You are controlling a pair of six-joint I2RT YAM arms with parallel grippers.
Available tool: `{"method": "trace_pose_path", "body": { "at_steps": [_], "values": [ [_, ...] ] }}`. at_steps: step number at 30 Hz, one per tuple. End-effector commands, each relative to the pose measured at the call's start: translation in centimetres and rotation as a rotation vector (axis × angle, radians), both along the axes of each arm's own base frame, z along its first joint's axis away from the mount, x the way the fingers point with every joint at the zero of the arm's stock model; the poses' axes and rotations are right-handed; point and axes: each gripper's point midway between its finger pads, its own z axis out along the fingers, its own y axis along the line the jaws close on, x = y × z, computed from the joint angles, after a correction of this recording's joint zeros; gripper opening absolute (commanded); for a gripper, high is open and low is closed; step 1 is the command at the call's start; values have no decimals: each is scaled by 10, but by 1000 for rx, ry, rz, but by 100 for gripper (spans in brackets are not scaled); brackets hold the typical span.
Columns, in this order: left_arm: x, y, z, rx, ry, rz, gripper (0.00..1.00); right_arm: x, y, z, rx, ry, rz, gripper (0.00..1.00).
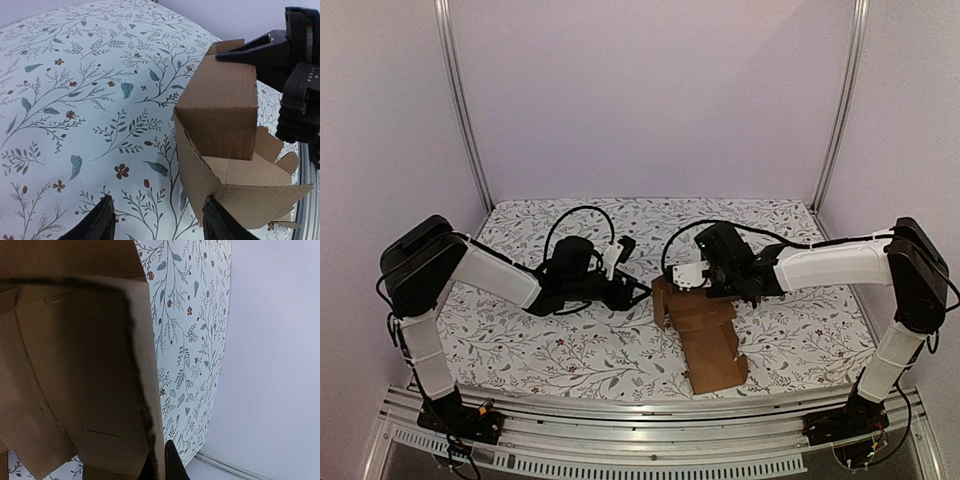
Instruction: Fold the paper box
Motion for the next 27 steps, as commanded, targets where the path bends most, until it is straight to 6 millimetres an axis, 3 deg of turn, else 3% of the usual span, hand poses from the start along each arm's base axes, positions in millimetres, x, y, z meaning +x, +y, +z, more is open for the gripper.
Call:
{"method": "trace_pose_path", "body": {
  "at_steps": [1, 9, 21, 27],
  "values": [
    [-8, -23, 6, -58, -8, -124, 59, 15, 9, 39, 106, -193, -7, 0],
    [-5, -42, -4, -42, 18, -153, 59, 22, 14, 47, 148, -241, -20, 0],
    [-5, -59, 2, -44, -14, -132, 63, 19, 17, 46, 163, -235, -22, 0],
    [-4, -53, 1, -54, -29, -91, 65, 16, 19, 43, 159, -210, -19, 0]
  ]
}}
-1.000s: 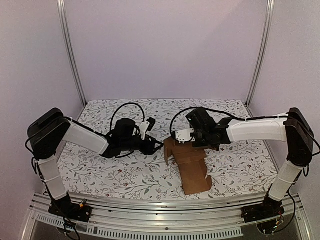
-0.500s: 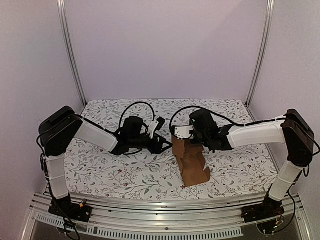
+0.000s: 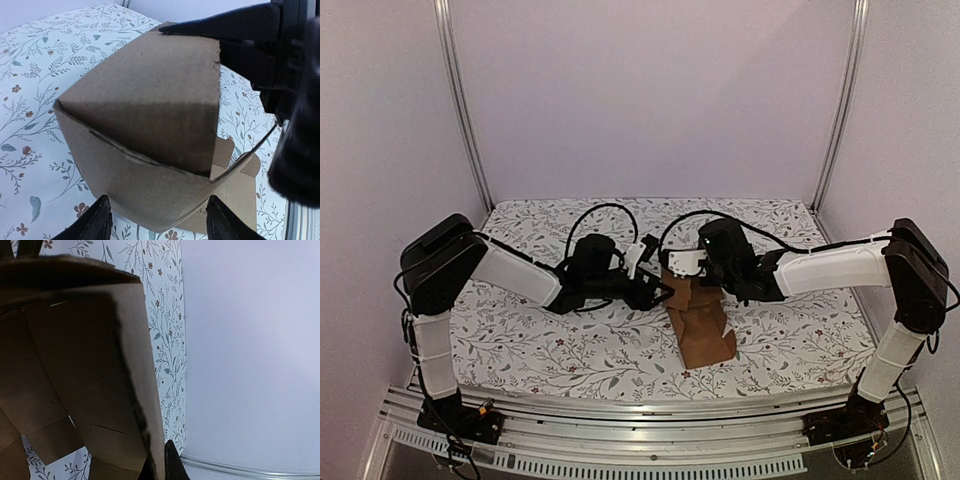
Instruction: Fold the paper box
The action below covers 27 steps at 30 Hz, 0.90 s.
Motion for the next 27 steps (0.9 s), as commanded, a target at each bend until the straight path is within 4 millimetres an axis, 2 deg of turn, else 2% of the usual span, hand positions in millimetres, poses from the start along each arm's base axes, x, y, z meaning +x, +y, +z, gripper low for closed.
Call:
{"method": "trace_pose_path", "body": {
  "at_steps": [1, 9, 14, 18, 20, 27],
  "values": [
    [3, 3, -6, 1, -15, 48, 65, -4, 7, 12, 47, 3, 1, 0],
    [9, 5, -12, 22, -28, 99, 67, -5, 10, 0, 41, 71, -9, 0],
    [16, -4, -19, 32, -29, 127, 67, -7, 10, -12, 45, 125, -26, 0],
    [23, -6, -22, 61, -44, 178, 66, -7, 12, -13, 53, 143, -32, 0],
    [27, -3, -21, 63, -52, 213, 66, -9, 12, -14, 58, 162, -32, 0],
    [21, -5, -11, 16, -67, 199, 67, -11, 12, -24, 33, 207, -41, 0]
  ]
}}
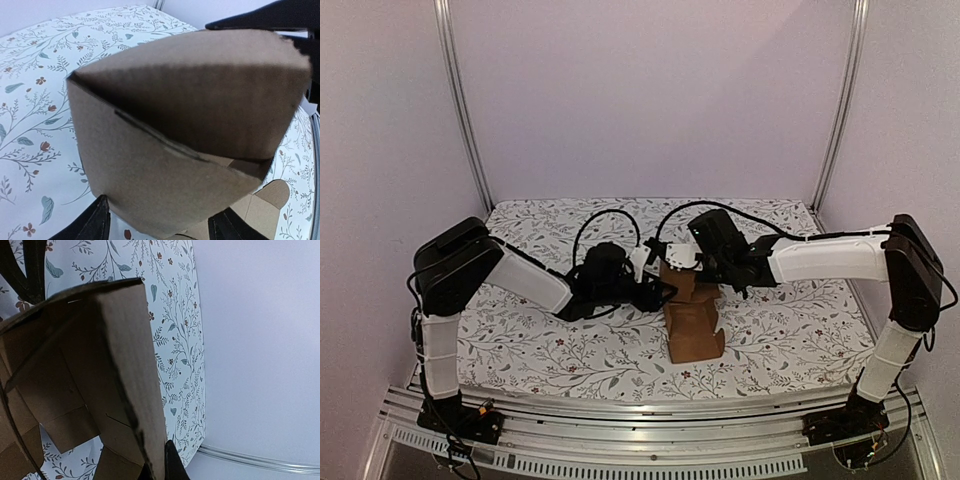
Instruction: Fold the paper box
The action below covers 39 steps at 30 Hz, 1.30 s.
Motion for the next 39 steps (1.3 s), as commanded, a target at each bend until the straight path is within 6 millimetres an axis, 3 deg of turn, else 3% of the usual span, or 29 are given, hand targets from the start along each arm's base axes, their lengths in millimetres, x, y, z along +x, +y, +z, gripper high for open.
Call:
{"method": "trace_pose_path", "body": {
  "at_steps": [1, 13, 22, 27, 34, 39],
  "values": [
    [0, 1, 8, -25, -31, 25, 66, -9, 9, -21, -2, 88, 29, 0],
    [-22, 23, 31, -68, -59, 23, 66, -15, 10, -15, -30, -8, 16, 0],
    [-31, 30, 24, -48, -39, 18, 66, -15, 11, 2, -6, -99, 15, 0],
    [-39, 25, 26, -42, -55, -4, 67, -16, 12, 15, 13, -191, -2, 0],
    [-39, 27, 28, -17, -60, 16, 67, -13, 13, 31, 23, -292, -19, 0],
    [-33, 34, 22, 27, -67, 67, 65, -14, 14, 32, 22, -296, -13, 0]
  ]
}}
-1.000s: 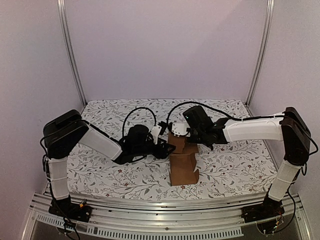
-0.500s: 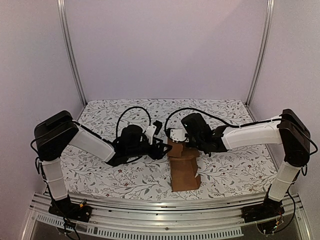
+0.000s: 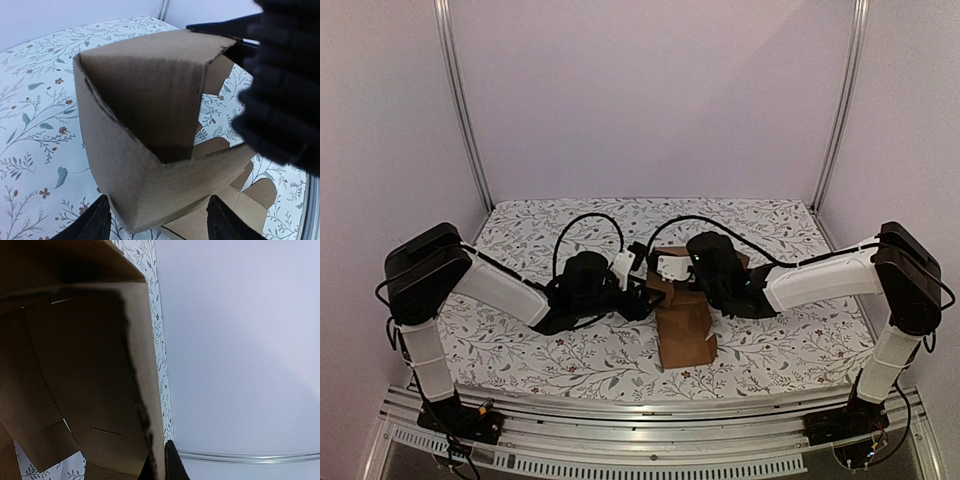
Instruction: Fold the paper box
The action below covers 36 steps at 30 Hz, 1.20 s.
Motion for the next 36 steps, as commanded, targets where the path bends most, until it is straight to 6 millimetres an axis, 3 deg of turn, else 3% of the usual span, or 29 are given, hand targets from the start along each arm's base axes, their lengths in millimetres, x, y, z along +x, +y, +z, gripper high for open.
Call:
{"method": "trace_pose_path", "body": {
  "at_steps": [1, 15, 24, 32, 36],
  "values": [
    [1, 5, -2, 47, -15, 35, 64, -2, 0, 17, 37, -52, -9, 0],
    [24, -17, -13, 88, -29, 48, 61, -5, 1, -5, 19, -27, -10, 7],
    [24, -20, -27, 108, -1, 35, 55, -16, -1, -19, 34, 80, 11, 8],
    [24, -25, -33, 75, 35, 10, 52, -21, -3, -20, 54, 126, 9, 5],
    [23, -20, -22, 50, 41, 12, 52, -20, -15, -12, 112, 287, -6, 7]
  ]
}}
